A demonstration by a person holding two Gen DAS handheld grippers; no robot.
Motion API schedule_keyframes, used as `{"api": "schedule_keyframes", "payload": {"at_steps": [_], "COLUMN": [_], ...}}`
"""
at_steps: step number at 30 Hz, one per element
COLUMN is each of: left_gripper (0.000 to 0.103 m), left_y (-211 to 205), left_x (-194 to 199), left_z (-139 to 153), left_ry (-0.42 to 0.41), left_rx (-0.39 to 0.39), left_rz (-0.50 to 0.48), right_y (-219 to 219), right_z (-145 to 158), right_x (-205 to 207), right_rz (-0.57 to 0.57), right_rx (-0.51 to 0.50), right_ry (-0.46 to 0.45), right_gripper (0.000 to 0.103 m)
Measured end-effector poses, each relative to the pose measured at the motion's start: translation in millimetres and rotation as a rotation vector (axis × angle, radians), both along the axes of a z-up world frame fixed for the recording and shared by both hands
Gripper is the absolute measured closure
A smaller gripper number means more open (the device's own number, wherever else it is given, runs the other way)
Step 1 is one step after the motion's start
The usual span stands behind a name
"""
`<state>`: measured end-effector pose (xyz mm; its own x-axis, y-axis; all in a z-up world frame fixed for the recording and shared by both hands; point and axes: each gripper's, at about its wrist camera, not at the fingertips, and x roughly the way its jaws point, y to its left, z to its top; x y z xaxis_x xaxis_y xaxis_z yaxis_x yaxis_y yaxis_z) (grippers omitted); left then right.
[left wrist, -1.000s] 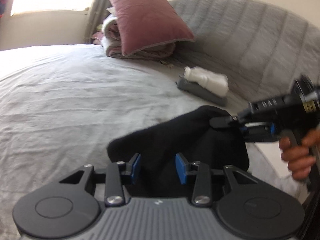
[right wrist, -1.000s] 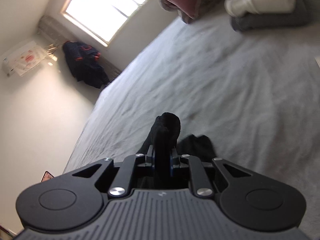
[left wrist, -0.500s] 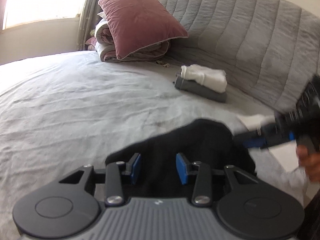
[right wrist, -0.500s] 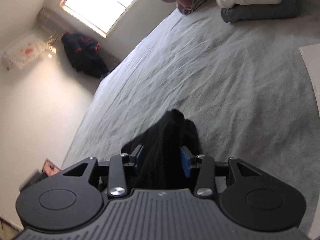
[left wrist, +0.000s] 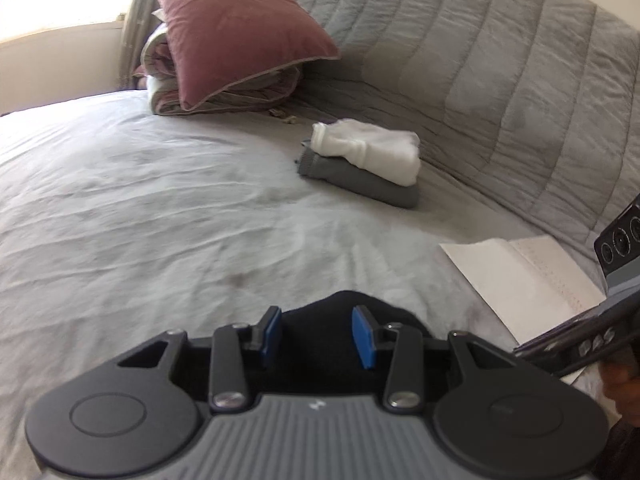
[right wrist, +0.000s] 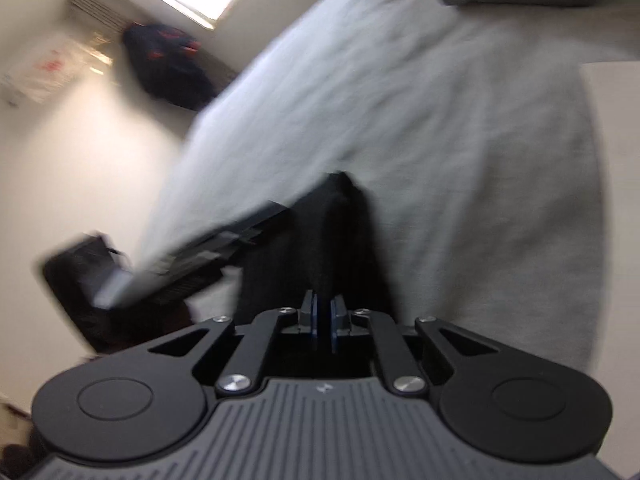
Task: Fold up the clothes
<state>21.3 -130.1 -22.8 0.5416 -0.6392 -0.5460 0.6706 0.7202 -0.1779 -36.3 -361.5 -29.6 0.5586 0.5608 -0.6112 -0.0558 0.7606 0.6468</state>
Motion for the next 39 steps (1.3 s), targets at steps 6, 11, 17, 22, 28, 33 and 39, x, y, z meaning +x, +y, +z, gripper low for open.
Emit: {"api": "schedule_keyframes", "payload": {"at_steps": [6,11,17,22,28,33,39], "left_gripper": [0.063,0.062,0.059,0.048,0.041,0.035,0.035], "left_y": [-18.4,-7.2,30.3,58.1,59.4,61.5,72.1], "left_x": [5.6,10.3,-7.3,-18.3,-14.7,1.0,11.3], "left_z": [-15.9,-7.5,13.5,4.9,-16.3,-32.0,-22.8], "left_ry": [0.016,0.044,-0.007,-0.005,-0.038,-0.028,-0.005], "left_rx": [0.077,0.036,0.012,0.009,0.007,-0.012,-0.051], "left_rz": [0.013,0.075,0.105,0.104,0.080,0.084,0.139], "right_y": [10.4,17.5,31.4,56.1,101.0,107.6,86.3], "right_z": [14.8,28.5,29.1,20.4,15.0,-6.6,-10.3], "right_x": [-9.4,-11.4,0.6,6.2,4.7,27.1,33.6], "right_rz": [0.022,-0.060,-0.082,-0.002,0.149,0.154,0.076], "right_rx": [-0.140,-0.206,-0.273,-0.360,-0.559,-0.645,-0.591], "right_ry": [-0.121,-0.269,-0.384,-0.442,-0.594,-0.540,-0.504], "right_gripper": [0.085,0.076,0.075,0.075,0.067,0.061,0.045]}}
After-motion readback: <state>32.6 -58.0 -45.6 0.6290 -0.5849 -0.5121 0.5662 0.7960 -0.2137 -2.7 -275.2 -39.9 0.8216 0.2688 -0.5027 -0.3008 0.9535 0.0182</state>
